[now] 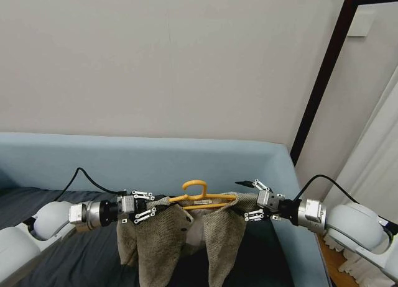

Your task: Pick up the clothes from the sofa and hang them on the clothes hanger.

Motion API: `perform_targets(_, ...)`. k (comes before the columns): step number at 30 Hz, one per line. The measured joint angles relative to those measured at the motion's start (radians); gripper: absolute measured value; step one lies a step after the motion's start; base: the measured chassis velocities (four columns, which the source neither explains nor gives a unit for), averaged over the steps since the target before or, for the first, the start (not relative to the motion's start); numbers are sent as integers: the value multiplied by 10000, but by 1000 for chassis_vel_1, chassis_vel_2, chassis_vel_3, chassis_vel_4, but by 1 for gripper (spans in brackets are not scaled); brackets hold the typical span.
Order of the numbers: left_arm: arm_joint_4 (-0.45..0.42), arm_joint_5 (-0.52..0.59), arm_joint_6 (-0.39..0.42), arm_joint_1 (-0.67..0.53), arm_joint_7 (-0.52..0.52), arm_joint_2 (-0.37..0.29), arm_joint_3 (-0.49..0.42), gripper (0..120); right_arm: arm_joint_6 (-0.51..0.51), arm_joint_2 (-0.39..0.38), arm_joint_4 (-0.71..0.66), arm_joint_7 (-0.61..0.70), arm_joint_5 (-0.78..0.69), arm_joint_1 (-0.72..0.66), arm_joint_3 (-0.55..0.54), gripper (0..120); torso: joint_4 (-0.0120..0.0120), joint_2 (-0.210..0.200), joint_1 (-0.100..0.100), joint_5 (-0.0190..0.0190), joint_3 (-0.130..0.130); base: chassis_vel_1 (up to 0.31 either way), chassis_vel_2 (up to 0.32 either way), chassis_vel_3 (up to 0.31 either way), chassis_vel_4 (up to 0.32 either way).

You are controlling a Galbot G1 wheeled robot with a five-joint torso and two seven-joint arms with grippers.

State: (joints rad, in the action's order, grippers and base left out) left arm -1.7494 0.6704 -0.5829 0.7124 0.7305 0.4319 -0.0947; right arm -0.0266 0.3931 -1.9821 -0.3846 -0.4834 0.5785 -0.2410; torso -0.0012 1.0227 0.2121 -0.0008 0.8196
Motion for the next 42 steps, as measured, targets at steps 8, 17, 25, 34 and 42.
perform_targets(8, 29, -35, -88, 61, -42, 51, -6, 10, -58, -13, -23, -113, -122, -246, -224, 32, 0, 1, 0, 0, 0, 0, 0, 0, 0)
perform_targets(17, -64, -127, -105, 64, -606, -14, 34, 10, -213, -157, -150, -211, -147, -189, -271, 4, -1, 0, 0, 0, -1, 0, 0, 0, 0)
perform_targets(25, -276, -484, -71, 125, -2403, -40, 122, 19, -397, -467, -452, -331, -173, 546, 385, 4, -4, 1, -1, -1, -1, 0, 0, 0, 0)
perform_targets(34, -572, -764, 9, 390, -3564, -220, 326, 51, -254, -706, -624, -209, -654, 778, 647, 4, 0, 0, -1, -2, -1, 0, 0, 0, 0)
perform_targets(42, -865, -907, 81, 510, -4937, -239, 460, 79, 337, -769, -762, 383, -1445, 827, 796, 4, 1, 0, 0, 0, 0, 0, 0, 0, 0)
